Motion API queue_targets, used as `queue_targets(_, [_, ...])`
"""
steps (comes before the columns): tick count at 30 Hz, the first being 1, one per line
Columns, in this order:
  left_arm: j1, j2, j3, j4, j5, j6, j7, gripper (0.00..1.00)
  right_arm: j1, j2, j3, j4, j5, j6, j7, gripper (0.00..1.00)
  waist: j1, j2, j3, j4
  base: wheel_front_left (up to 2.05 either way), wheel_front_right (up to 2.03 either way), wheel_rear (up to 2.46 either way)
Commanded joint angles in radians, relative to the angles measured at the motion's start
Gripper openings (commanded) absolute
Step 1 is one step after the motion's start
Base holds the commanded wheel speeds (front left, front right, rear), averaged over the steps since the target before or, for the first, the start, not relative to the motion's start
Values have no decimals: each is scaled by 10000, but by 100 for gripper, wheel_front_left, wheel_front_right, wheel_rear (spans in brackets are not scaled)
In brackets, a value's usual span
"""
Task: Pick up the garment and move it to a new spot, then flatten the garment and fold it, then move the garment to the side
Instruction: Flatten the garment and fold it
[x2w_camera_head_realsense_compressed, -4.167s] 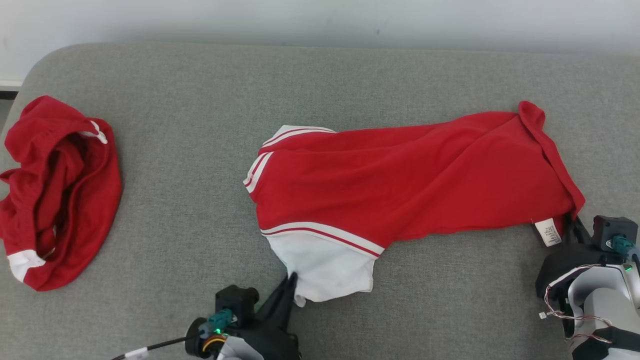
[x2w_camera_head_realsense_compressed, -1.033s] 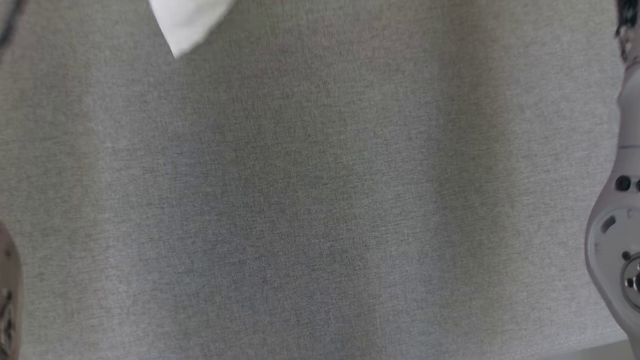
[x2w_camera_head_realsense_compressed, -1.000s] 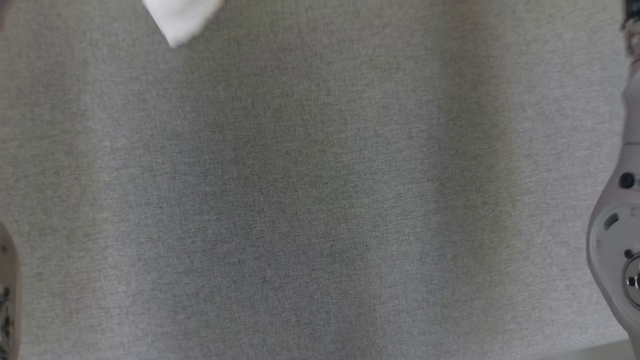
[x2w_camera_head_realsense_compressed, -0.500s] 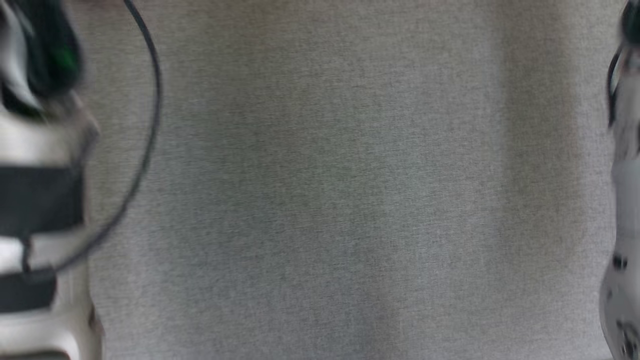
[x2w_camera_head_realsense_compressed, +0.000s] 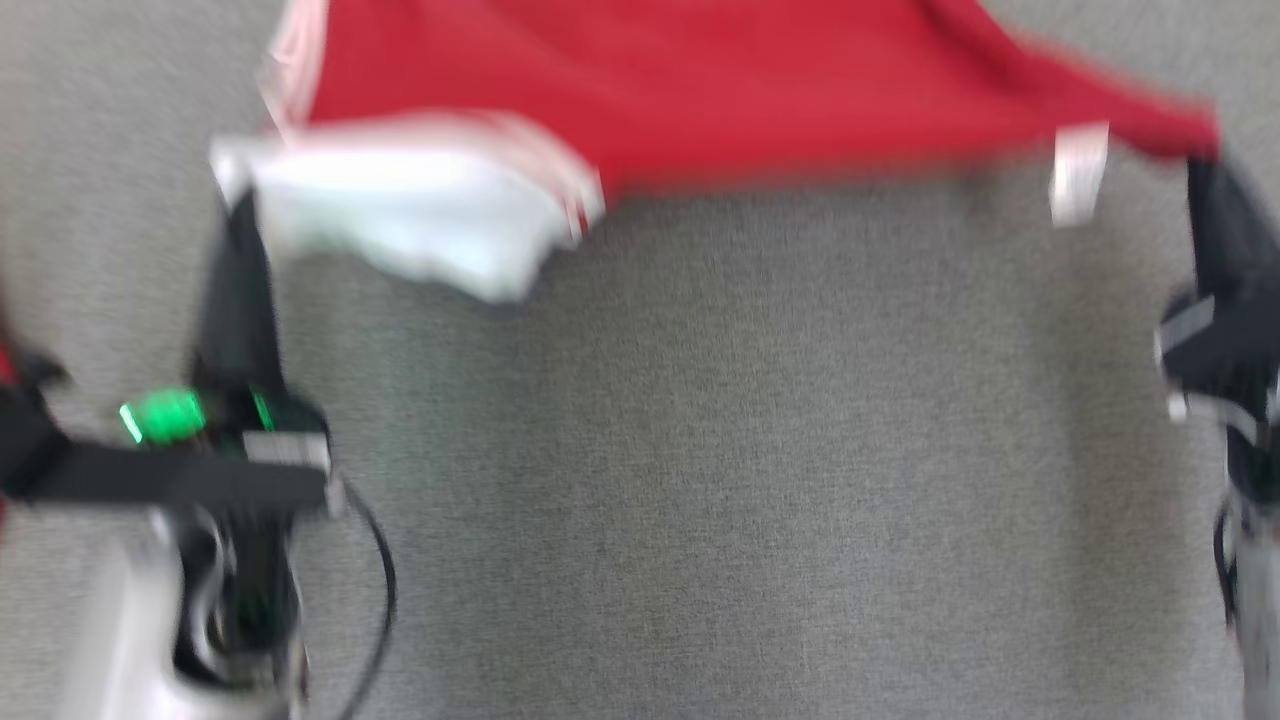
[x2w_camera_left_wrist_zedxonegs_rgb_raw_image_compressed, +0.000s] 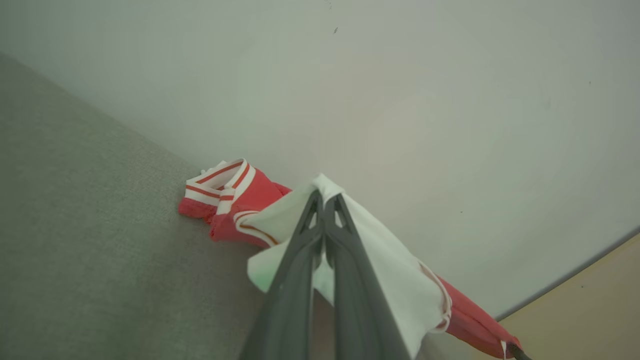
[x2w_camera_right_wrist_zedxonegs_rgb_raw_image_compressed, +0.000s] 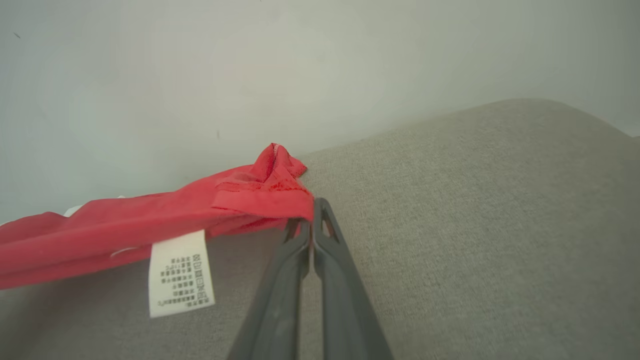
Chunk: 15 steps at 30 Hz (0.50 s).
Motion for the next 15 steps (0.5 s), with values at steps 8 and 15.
queue_targets(8, [4037, -105, -373, -347, -1876, 160, 1533, 0, 3740, 1506, -2150, -1783, -596, 2, 1859, 0, 3, 1, -2207, 692, 0, 0, 0])
queue_targets(15, [5260, -169, -720, 661, -2211, 202, 1922, 0, 5370, 2260, -3267, -2080, -1044, 2, 2501, 0, 3, 1, -2882, 1081, 0, 0, 0])
